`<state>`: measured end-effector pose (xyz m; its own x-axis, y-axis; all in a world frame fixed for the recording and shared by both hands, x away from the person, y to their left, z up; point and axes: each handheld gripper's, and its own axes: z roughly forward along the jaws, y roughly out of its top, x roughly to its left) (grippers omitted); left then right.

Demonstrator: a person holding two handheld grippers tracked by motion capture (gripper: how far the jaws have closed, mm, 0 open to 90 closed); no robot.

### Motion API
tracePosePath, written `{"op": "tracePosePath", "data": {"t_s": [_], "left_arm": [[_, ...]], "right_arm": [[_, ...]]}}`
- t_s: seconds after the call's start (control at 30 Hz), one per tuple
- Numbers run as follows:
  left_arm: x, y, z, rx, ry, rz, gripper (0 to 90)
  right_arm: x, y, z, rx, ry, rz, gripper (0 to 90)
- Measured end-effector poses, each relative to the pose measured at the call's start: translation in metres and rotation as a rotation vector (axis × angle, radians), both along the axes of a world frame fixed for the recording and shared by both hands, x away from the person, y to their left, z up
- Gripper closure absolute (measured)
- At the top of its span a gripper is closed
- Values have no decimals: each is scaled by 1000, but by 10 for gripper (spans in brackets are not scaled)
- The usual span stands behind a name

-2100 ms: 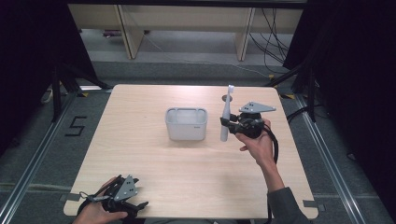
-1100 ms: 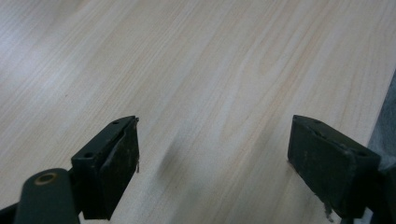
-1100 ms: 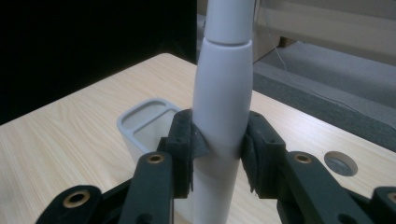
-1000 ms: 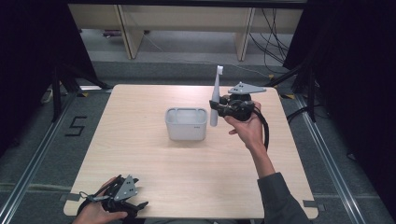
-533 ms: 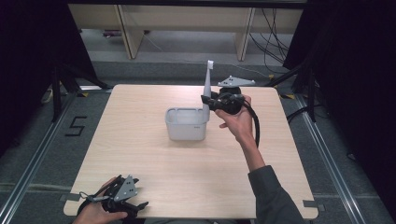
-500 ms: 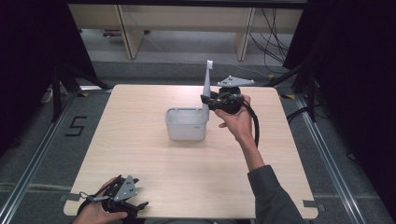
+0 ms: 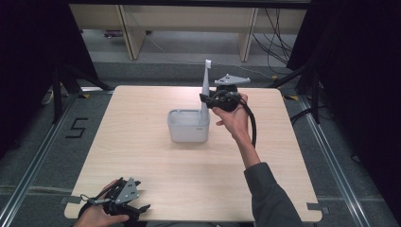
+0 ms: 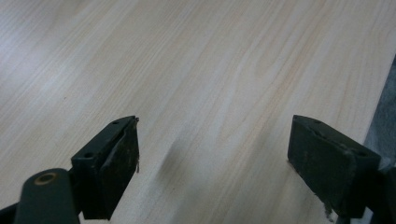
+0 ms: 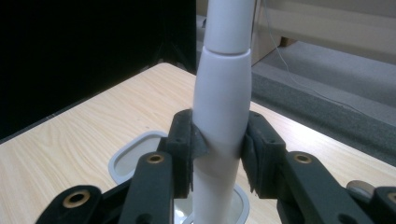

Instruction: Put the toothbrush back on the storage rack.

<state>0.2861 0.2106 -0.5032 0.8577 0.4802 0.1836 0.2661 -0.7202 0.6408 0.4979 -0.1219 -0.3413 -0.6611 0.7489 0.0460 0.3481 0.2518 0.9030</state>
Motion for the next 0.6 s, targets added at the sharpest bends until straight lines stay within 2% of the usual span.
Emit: {"op": "tracePosePath", "data": {"t_s": [0.03,0.13,0.27,0.3,0.4,0.47,0.6], "left_arm": [[0,0,0,2,-1,0,164],[0,0,0,1,0,-1,164],[0,0,0,2,0,1,163],[0,0,0,-1,0,-1,163],[0,0,0,0,0,1,164],[0,0,0,0,0,-1,164],[0,0,0,0,0,-1,164]], "right_arm": [[1,0,0,-14,-9,0,669],[5,1,-3,-8,2,-5,669],[7,1,-5,-15,-8,-18,669],[7,1,-7,-8,16,-17,669],[9,4,-10,2,26,-30,669],[10,4,-12,-21,23,-26,669],[11,5,-14,-21,39,-30,669]]}}
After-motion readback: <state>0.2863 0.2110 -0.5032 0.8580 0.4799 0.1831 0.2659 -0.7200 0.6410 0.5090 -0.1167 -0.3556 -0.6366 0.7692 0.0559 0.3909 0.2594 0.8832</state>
